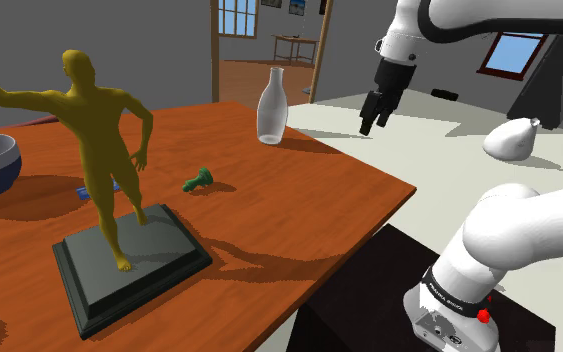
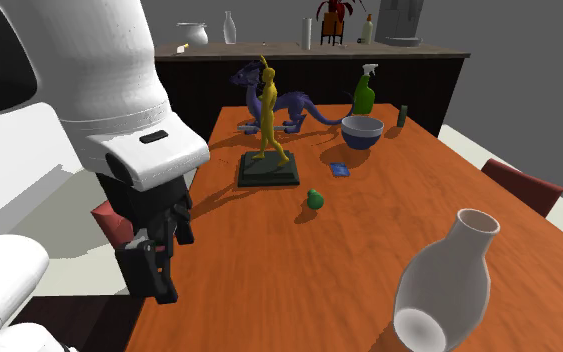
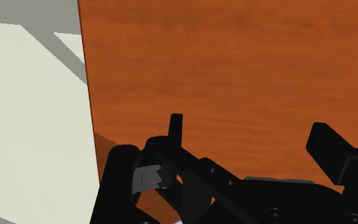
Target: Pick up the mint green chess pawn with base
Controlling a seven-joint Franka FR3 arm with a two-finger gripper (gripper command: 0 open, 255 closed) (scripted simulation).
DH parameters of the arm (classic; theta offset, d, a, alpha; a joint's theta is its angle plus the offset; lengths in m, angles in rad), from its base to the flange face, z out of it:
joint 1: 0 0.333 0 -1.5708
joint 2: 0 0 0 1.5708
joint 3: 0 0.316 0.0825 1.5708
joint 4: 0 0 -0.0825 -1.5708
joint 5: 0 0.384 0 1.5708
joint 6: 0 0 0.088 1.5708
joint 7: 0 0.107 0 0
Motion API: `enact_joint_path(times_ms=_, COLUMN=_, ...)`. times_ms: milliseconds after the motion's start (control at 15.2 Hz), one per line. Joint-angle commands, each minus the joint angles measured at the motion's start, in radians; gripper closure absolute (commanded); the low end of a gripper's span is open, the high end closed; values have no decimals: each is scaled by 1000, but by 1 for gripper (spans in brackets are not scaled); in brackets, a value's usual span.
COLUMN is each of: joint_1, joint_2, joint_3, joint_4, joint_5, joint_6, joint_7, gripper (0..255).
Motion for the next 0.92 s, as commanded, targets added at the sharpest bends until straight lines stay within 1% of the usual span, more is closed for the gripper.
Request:
enact_joint_path(times_ms=0, joint_1=0, joint_2=0, joint_3=0, joint_4=0, joint_5=0, joint_6=0, joint_7=0, gripper=0)
enact_joint_path(times_ms=462, joint_1=24, joint_2=69, joint_3=160, joint_4=-46, joint_5=113, joint_6=169, joint_7=241, gripper=0)
enact_joint_path(times_ms=858, joint_1=20, joint_2=199, joint_3=305, joint_4=-19, joint_5=170, joint_6=326, joint_7=449, gripper=0)
